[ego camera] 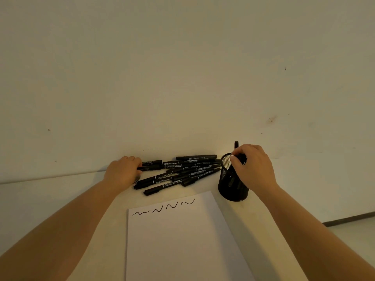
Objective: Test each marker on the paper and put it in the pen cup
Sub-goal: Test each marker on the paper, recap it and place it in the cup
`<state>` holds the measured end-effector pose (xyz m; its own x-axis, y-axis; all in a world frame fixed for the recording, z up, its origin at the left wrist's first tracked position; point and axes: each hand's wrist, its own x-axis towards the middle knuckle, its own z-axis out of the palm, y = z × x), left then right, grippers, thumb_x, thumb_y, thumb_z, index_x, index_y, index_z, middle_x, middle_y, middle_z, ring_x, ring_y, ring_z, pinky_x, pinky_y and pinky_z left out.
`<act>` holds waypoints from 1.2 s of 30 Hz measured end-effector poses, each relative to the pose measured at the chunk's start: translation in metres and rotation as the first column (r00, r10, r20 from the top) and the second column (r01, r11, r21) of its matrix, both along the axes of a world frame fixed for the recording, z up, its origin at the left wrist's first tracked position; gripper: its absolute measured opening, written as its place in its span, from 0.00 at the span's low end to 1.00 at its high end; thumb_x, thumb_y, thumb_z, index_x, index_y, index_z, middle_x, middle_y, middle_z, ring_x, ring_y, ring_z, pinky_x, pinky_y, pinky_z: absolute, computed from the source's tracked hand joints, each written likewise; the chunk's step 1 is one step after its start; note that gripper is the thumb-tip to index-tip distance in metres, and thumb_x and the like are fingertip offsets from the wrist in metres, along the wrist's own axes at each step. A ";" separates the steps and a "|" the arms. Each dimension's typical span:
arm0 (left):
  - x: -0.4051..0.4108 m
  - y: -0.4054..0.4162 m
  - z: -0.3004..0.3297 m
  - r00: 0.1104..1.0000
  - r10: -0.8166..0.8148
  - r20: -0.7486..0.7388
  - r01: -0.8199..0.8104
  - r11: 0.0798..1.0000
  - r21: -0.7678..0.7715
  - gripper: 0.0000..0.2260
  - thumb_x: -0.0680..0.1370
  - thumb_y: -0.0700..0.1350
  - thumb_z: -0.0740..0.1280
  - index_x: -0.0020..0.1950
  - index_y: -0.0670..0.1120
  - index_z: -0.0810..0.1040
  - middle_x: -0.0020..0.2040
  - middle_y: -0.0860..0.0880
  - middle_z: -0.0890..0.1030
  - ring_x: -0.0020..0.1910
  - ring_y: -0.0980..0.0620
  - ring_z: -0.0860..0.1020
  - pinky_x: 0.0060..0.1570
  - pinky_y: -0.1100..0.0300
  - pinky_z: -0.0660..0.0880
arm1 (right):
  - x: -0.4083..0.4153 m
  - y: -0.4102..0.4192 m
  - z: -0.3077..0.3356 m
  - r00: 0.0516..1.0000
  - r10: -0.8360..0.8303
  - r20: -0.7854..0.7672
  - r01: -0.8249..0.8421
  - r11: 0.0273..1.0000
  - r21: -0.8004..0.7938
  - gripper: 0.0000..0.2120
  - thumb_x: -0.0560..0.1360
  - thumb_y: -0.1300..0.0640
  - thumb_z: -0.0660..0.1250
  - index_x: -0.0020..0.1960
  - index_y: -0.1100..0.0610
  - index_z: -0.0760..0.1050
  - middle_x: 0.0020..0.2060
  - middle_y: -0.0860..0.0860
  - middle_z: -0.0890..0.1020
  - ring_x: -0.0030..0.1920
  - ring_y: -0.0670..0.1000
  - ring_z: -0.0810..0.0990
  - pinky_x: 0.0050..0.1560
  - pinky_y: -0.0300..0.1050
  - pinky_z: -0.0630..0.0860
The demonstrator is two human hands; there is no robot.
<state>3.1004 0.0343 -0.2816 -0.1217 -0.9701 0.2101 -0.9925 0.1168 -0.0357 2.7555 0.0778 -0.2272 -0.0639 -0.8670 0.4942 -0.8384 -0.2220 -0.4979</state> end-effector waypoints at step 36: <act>-0.101 0.228 0.014 0.865 -0.307 -0.396 0.266 0.951 -0.157 0.12 0.80 0.52 0.55 0.49 0.49 0.77 0.34 0.56 0.74 0.30 0.54 0.72 0.32 0.60 0.70 | 0.082 0.141 -0.012 0.492 -0.026 0.870 -0.649 0.655 0.386 0.13 0.74 0.63 0.60 0.33 0.64 0.75 0.19 0.55 0.73 0.19 0.50 0.67 0.22 0.39 0.64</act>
<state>2.9994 0.2627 -0.2671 -0.2740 -0.8789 0.3904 -0.8430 0.4149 0.3423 2.8374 0.2191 -0.2397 0.2445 -0.9396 -0.2396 0.0210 0.2522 -0.9675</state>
